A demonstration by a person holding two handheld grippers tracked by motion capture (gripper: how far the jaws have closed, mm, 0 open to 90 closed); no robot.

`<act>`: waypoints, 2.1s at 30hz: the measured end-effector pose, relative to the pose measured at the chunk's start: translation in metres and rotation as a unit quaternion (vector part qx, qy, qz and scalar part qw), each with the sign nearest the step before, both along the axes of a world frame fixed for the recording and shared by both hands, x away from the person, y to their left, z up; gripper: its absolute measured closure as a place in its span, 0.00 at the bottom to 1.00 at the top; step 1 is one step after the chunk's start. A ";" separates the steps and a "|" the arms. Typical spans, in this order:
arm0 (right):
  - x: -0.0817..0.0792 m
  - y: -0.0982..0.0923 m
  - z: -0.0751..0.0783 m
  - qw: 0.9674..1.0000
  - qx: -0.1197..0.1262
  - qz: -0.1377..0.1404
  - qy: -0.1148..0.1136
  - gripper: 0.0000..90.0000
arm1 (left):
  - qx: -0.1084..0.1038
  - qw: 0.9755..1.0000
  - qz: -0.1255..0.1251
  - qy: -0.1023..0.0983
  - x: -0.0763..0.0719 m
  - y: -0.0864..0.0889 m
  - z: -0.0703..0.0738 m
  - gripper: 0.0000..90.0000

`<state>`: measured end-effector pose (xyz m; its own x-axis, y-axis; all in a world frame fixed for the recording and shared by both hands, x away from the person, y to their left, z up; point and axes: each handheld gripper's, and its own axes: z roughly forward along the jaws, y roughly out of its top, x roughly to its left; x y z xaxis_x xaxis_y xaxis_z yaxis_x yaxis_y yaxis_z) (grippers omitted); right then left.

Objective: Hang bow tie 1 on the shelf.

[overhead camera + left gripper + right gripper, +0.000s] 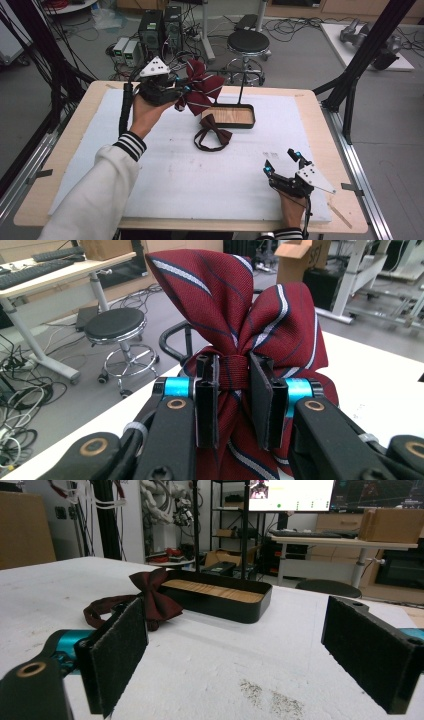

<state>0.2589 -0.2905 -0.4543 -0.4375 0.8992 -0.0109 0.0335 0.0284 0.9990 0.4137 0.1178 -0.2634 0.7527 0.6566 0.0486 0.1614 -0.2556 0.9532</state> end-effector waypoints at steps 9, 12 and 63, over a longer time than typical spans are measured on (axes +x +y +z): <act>-0.001 0.000 0.000 1.000 0.003 0.000 0.003 0.12 | -0.008 0.999 -0.032 0.012 0.013 -0.021 0.003 0.83; 0.000 0.000 0.000 1.000 0.003 -0.001 0.003 0.12 | -0.009 0.999 -0.040 0.014 0.018 -0.028 0.003 0.83; 0.000 0.000 0.000 1.000 -0.001 0.000 0.000 0.12 | -0.062 0.996 0.025 0.054 0.076 -0.003 -0.017 0.83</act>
<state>0.2591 -0.2904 -0.4543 -0.4369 0.8994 -0.0129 0.0339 0.0308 0.9989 0.4898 0.1144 -0.2808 0.7158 0.6886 -0.1156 0.2748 -0.1256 0.9532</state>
